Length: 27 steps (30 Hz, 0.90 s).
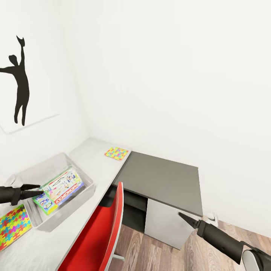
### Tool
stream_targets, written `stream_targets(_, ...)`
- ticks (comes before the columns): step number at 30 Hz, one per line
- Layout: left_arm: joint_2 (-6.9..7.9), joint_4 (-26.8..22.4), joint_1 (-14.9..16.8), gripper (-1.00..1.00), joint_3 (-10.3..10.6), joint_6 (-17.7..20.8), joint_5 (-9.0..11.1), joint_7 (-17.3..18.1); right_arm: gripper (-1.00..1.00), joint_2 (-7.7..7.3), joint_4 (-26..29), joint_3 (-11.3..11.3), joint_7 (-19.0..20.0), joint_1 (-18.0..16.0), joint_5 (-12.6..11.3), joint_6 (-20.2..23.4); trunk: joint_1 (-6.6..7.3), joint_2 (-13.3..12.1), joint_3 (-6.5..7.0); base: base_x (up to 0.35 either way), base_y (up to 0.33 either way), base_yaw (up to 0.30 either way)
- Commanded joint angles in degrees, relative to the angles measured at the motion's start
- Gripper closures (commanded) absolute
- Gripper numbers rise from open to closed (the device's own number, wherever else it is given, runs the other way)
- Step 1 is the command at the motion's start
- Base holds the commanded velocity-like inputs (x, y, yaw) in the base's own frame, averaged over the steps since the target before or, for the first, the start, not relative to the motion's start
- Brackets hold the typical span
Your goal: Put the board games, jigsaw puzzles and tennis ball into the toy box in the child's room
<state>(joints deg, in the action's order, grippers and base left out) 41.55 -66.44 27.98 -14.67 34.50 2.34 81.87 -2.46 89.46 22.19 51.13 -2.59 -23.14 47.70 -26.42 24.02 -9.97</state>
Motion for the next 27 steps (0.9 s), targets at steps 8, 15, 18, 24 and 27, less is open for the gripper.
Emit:
stream_targets(8,-2.06,-0.3,0.1,-1.0,0.4,0.5,0.0,0.1,-1.0,-0.55,0.0,0.1,0.0,0.0,0.1,0.3,-0.03,0.1,-0.12,0.0,0.0,0.0)
stream_targets(15,-2.39,-0.3,0.1,-1.0,0.6,0.5,-0.4,0.1,-1.0,-1.74,0.0,0.1,0.1,0.0,0.0,0.3,-0.03,0.1,-0.12,0.0,0.0,0.0)
stream_targets(18,-2.39,-0.3,0.1,-1.0,0.6,0.4,-0.5,0.1,-1.0,-1.8,0.0,0.1,0.1,0.0,0.0,0.3,-0.03,0.1,-0.12,0.0,0.0,0.0)
stream_targets(24,-2.37,-0.3,0.1,-1.0,0.7,0.4,-0.5,0.1,-1.0,-1.83,0.0,0.1,0.1,0.0,0.0,0.3,-0.03,0.1,-0.12,0.0,0.0,0.0)
stream_targets(27,-2.36,-0.3,0.1,-1.0,0.7,0.4,-0.5,0.2,-1.0,-1.84,0.0,0.2,0.1,0.0,0.0,0.3,-0.03,0.1,-0.12,0.0,0.0,0.0)
